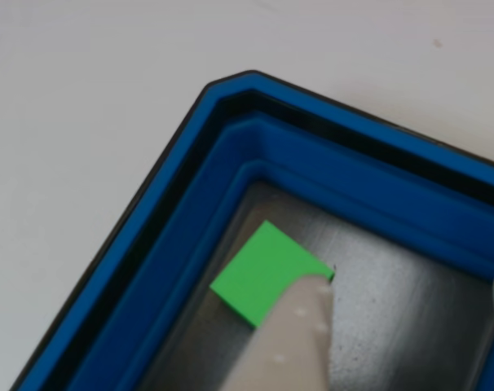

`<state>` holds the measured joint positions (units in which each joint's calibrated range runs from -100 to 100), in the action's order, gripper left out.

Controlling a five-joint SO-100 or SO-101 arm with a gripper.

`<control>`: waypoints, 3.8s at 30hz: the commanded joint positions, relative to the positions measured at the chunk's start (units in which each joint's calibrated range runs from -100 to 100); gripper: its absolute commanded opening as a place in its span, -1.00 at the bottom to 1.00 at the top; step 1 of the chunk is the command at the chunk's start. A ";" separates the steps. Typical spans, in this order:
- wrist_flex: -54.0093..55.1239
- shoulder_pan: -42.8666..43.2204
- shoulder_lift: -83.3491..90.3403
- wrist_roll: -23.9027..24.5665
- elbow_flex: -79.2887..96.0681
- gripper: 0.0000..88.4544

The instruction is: Pick up green cube and drop it in the blue box

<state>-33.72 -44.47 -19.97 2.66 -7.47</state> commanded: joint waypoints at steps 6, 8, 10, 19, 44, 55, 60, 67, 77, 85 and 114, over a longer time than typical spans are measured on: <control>1.31 -0.26 14.03 0.10 4.15 -0.60; 1.31 -0.18 17.37 -0.10 7.38 -0.60; 1.31 -0.11 20.72 -0.20 10.97 -0.60; 1.31 -0.03 35.69 -0.05 28.03 -0.61; 1.31 0.04 83.93 0.10 70.40 -0.83; 1.31 0.04 101.82 0.10 87.45 -0.94; 1.31 0.04 106.17 0.10 91.85 -0.95; 1.31 0.66 109.52 -0.20 97.15 -0.95; 1.31 4.17 116.87 -0.24 104.60 -0.95; 1.31 10.50 118.88 -0.24 106.84 -0.95; 1.31 45.24 118.71 0.10 106.84 -0.95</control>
<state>-33.72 -1.60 97.58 2.66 99.11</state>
